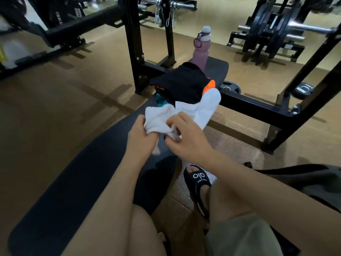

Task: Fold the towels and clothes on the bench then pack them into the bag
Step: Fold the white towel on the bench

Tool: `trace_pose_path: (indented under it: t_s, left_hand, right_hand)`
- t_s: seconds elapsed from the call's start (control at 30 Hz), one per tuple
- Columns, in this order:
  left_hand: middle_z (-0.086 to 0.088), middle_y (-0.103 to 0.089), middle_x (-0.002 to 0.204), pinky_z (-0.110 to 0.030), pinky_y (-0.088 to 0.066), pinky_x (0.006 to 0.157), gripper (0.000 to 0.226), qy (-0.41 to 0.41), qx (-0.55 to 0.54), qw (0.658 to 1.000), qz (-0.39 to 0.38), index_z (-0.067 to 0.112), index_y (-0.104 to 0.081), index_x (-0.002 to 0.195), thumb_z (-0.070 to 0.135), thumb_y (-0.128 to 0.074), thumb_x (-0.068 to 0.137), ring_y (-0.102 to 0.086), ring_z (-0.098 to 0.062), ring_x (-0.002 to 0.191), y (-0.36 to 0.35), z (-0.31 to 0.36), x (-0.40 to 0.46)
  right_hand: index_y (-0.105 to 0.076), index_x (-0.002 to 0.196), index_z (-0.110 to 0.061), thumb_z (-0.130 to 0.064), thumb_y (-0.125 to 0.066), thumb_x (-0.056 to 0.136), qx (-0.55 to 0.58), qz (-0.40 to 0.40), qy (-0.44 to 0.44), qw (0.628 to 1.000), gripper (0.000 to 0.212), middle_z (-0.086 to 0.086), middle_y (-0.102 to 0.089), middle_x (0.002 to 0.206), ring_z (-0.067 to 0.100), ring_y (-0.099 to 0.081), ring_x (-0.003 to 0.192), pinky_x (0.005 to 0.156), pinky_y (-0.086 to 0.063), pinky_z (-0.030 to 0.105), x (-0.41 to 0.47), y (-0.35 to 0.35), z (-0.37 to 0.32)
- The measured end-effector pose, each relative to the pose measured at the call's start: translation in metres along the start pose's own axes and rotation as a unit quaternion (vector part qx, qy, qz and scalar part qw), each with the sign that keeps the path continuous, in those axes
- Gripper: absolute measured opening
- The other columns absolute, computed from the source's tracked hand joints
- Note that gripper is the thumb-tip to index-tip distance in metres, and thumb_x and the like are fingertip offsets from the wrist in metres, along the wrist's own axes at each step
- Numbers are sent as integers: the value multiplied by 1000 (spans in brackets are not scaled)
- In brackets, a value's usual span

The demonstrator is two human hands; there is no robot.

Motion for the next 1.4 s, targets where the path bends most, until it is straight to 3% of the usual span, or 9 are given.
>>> trace_pose_path:
  t_s: [0.1,0.2,0.3,0.5,0.63,0.73,0.93,1.17,1.4]
  left_hand:
    - [1,-55,81,-30,-40,64,12,-34,37,998,-22,7,-53,94,16,-60,96,-49,-10,72,0,21,-26]
    - [4,-54,79,-27,-38,61,15,-49,61,996,-33,21,-50,82,16,-59,94,-48,-8,70,2,45,-49]
    - [-3,-52,78,-30,-37,60,11,-43,91,993,-52,9,-50,84,17,-56,82,-44,-13,68,7,56,-74]
    - [-5,-55,83,-33,-44,65,21,-8,31,999,-37,6,-59,100,20,-54,85,-51,-16,71,47,76,-121]
    - [8,-54,72,-27,-43,60,17,-37,74,995,-57,20,-56,80,5,-54,88,-49,-7,61,75,102,-142]
    - [-3,-57,81,-30,-46,63,10,-39,84,993,-75,6,-59,96,4,-56,87,-51,-12,67,91,107,-151]
    - [-1,-55,79,-26,-41,58,28,-16,-23,996,-86,10,-65,101,-1,-50,80,-46,-13,67,119,101,-168]
    - [-10,-53,81,-26,-36,56,41,6,-89,993,-83,-3,-63,106,-1,-43,71,-42,-13,60,153,85,-167]
    - [3,-56,64,-21,-40,54,36,13,-166,975,-147,3,-59,103,-11,-36,79,-46,-7,52,169,89,-155]
  right_hand:
    - [-56,104,-21,-23,-67,79,44,-57,-63,995,27,-5,-53,92,13,-52,83,72,-47,36,-21,5,-2]
    - [-39,138,-24,-25,-76,74,134,-134,-146,971,74,-11,-56,108,5,-57,99,78,-45,21,-37,11,2]
    - [-28,146,-24,-21,-86,70,192,-181,-185,947,96,-16,-53,125,6,-56,116,85,-46,20,-53,8,-1]
    - [-38,143,-27,-31,-85,73,158,-204,-161,953,85,-5,-50,132,12,-51,120,94,-48,29,-79,-1,-35]
    - [-31,144,-37,-41,-86,62,159,-304,-186,921,98,-4,-41,139,19,-44,129,111,-41,46,-87,-3,-48]
    - [-36,143,-29,-26,-83,73,219,-359,-236,876,85,-5,-49,135,17,-48,125,117,-33,47,-95,-4,-55]
    - [-57,131,-26,-20,-70,90,265,-366,-249,857,44,-4,-62,126,14,-57,119,106,-41,35,-114,-28,-73]
    - [-46,139,-33,-10,-63,95,409,-316,-278,809,52,5,-65,127,25,-71,107,94,-57,45,-97,-49,-95]
    - [-62,130,-23,-11,-65,95,369,-330,-202,845,37,0,-69,122,19,-67,113,98,-56,43,-82,-84,-126]
Point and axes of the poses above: each hand's wrist, its own x-axis towards the middle knuckle, its own y-axis out of the back of the hand, z = x × y, the point moved 6 cm from there along x, towards the middle knuckle
